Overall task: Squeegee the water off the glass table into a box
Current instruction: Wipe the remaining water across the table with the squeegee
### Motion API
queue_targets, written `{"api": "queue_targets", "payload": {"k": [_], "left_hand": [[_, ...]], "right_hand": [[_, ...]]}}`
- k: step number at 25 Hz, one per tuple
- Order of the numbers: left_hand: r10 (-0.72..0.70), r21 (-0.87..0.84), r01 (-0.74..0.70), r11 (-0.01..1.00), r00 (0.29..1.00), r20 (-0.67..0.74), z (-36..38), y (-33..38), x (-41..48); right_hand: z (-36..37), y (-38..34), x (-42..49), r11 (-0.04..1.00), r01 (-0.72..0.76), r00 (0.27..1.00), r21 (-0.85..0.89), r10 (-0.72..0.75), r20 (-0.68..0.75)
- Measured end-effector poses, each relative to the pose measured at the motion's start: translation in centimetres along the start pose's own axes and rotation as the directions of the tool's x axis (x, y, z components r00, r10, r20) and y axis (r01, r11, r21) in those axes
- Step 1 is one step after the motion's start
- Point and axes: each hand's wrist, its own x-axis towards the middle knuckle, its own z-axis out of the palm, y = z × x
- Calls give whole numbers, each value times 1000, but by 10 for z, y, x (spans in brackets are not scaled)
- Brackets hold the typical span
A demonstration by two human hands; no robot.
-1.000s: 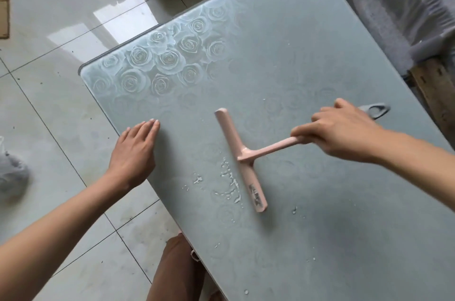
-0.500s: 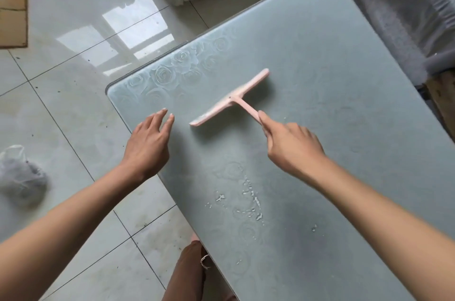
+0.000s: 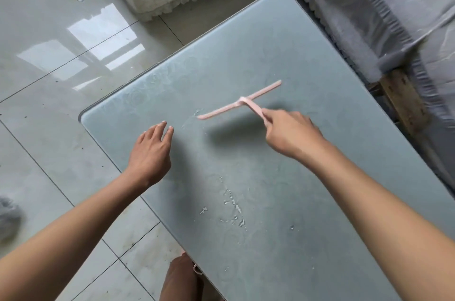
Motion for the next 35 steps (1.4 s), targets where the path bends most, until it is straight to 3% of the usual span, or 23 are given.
{"api": "queue_targets", "payload": {"k": [3,6,9,14,17,25,30,33,35], "left_hand": [[-55,1,55,998,998,5,4,7,11],[-165,-87,160,983,985,-44,5,6,15],[-151,-172,129,977,981,-121,3,-4,16],[-120,-348,16,937,953,-279,-1,-9,37],[0,-276,-67,959,971,-238,7,-10,57],[67,-258,-171,951,928,-367,37,17,25],[116,-404,-181,897,977,-181,36,43,-28],[47,-453,-203,868,942,-333,6,23,12],[-9,-428,-185,885,911,-413,-11,11,55]], "right_hand": [[5,-25,21,997,26,1000,66,-26,-2],[25,-45,9,951,103,992,292,-119,39],[34,-47,-3,888,148,985,435,-171,14],[45,-42,-12,824,234,971,516,-228,-75],[61,-52,-3,800,246,963,547,-264,-47],[123,-9,-34,733,216,972,646,-227,-67],[133,13,-96,754,244,962,611,-267,-55],[105,-4,-65,685,331,943,649,-268,-198],[88,-21,-24,690,303,953,657,-222,-206]]}}
